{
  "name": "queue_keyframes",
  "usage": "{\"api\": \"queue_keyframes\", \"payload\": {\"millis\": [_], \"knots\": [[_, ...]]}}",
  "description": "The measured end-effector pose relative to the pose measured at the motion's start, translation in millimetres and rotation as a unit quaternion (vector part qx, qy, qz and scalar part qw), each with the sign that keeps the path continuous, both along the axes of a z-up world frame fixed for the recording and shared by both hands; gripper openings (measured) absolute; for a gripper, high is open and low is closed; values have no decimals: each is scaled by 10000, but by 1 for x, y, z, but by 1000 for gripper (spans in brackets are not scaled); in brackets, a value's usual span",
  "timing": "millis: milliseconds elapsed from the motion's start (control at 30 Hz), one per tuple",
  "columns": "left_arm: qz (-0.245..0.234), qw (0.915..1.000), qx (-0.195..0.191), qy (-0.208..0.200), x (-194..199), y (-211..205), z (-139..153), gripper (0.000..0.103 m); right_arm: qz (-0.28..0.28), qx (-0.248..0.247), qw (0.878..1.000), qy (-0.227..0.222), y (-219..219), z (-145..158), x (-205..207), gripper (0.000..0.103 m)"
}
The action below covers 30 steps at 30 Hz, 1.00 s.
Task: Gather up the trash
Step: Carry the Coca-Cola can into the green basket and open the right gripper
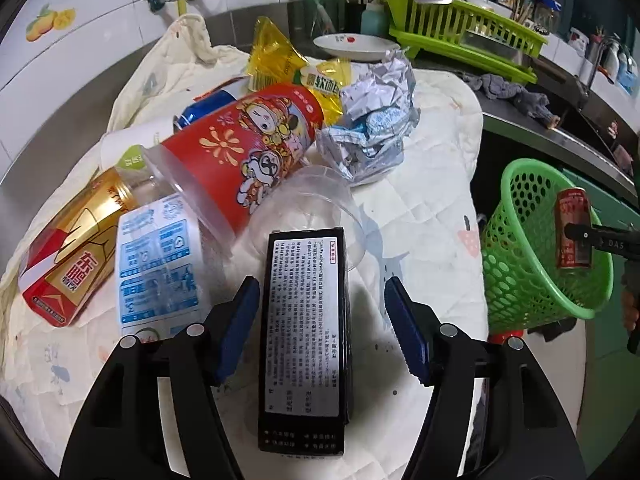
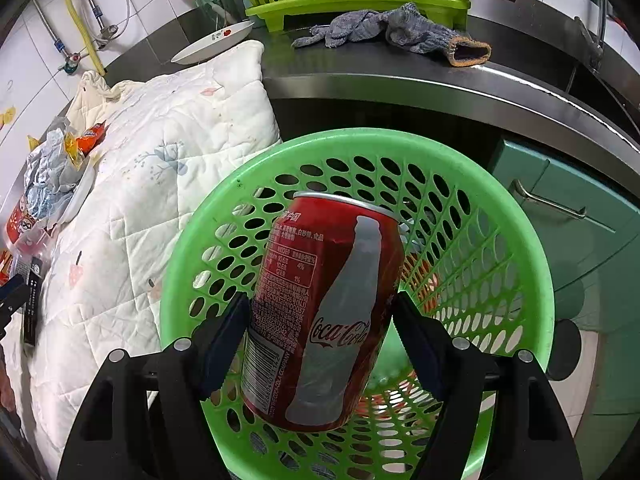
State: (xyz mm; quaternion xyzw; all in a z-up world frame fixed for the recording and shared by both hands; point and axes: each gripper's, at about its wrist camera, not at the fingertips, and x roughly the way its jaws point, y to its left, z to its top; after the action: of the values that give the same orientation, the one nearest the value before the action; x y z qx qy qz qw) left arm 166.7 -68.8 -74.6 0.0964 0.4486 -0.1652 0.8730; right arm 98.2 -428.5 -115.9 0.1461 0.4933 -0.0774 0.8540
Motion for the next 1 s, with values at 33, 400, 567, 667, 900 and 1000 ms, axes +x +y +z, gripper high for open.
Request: {"api": "queue_keyframes", "payload": {"millis": [33,400,567,667,900,1000], "knots": [[64,9999,75,30,3,-1,-2,65,7,14,10000,8,0,-1,1,71],[173,9994,183,251,3,4,-11,51,59,-196,9996,208,-1,-13,6,71],[217,9992,-69,329,-8,11,-9,47,109,-327,9985,415,0,-25,8,71],[214,9989,-235,340,-19,17,-6,46,107,-466,9974,548,0,-35,10,71],[17,9984,-546,169,-49,20,19,46,108,-334,9964,771,-5,-52,16,71],[-188,9973,-703,55,-57,10,33,46,152,-436,9945,937,-2,-57,20,71]]}}
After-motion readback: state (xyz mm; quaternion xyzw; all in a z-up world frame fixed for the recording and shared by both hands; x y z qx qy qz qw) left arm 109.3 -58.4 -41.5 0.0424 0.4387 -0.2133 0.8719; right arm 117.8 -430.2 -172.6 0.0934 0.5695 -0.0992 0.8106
